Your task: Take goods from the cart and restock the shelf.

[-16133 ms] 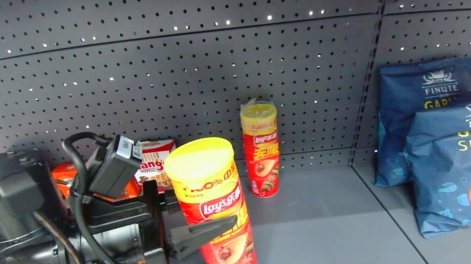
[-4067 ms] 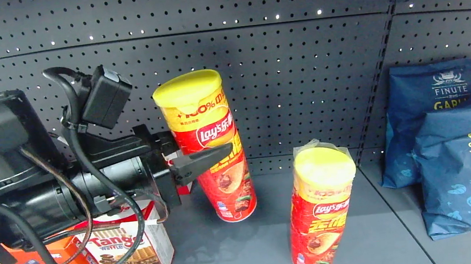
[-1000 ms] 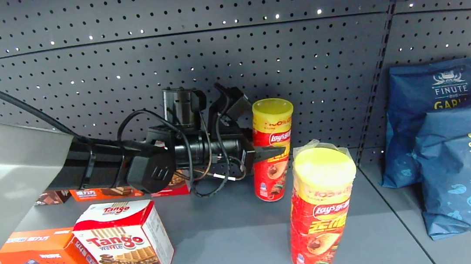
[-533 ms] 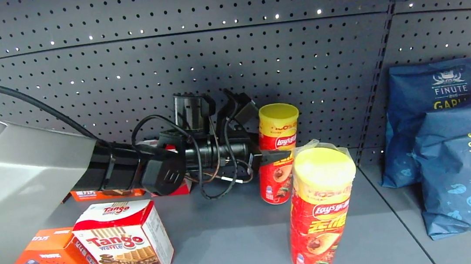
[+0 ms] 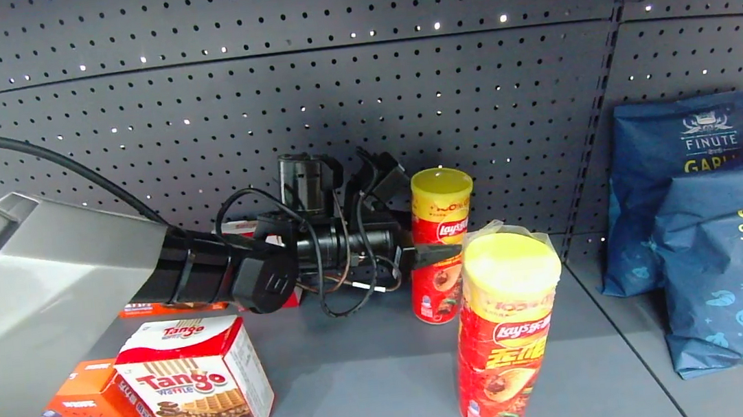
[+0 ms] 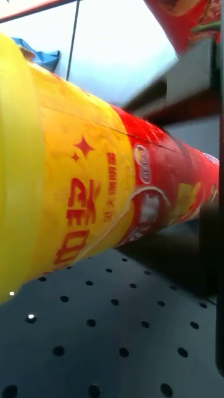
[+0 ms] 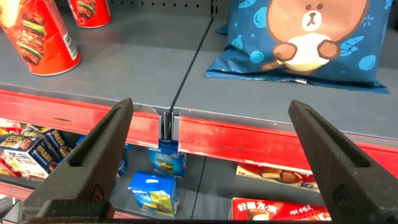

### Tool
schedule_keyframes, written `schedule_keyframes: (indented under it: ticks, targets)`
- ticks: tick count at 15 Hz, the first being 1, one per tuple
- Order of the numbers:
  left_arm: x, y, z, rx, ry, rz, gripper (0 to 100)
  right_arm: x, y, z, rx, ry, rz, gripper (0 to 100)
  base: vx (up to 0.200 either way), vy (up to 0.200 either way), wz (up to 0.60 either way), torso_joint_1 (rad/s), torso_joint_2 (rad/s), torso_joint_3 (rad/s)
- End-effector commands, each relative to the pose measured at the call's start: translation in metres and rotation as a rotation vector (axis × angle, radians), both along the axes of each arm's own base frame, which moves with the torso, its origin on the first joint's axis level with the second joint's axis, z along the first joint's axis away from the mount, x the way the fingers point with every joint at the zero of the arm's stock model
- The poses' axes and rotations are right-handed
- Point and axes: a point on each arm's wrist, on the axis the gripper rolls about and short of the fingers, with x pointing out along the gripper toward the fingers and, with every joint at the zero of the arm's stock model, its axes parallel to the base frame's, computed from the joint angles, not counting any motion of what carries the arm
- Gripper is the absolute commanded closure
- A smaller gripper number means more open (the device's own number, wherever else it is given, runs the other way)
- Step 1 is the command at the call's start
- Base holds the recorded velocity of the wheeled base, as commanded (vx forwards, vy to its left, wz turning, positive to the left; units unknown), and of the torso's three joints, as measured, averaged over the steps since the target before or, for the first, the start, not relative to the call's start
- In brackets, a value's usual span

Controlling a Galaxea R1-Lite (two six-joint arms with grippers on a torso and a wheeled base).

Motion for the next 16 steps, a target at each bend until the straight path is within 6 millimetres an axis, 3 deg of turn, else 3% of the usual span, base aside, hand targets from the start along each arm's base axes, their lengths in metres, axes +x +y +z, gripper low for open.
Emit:
schedule_keyframes:
  ticks: [1, 10, 16]
  targets:
    - [0.000, 0.000, -0.001, 0.002, 0.004, 0.000, 0, 0.000, 0.000, 0.000, 0.000, 0.002, 0.002, 0, 0.000, 0.000, 0.00, 0.000, 0.00, 0.000]
    - [-0.023, 0.017, -0.006, -0.009, -0.025, 0.022, 0, 0.000, 0.000, 0.000, 0.000, 0.002, 0.000, 0, 0.000, 0.000, 0.00, 0.000, 0.00, 0.000]
    - [-0.036, 0.018, -0.014, 0.052, -0.019, 0.174, 0, 0.000, 0.000, 0.000, 0.000, 0.002, 0.000, 0, 0.000, 0.000, 0.00, 0.000, 0.00, 0.000]
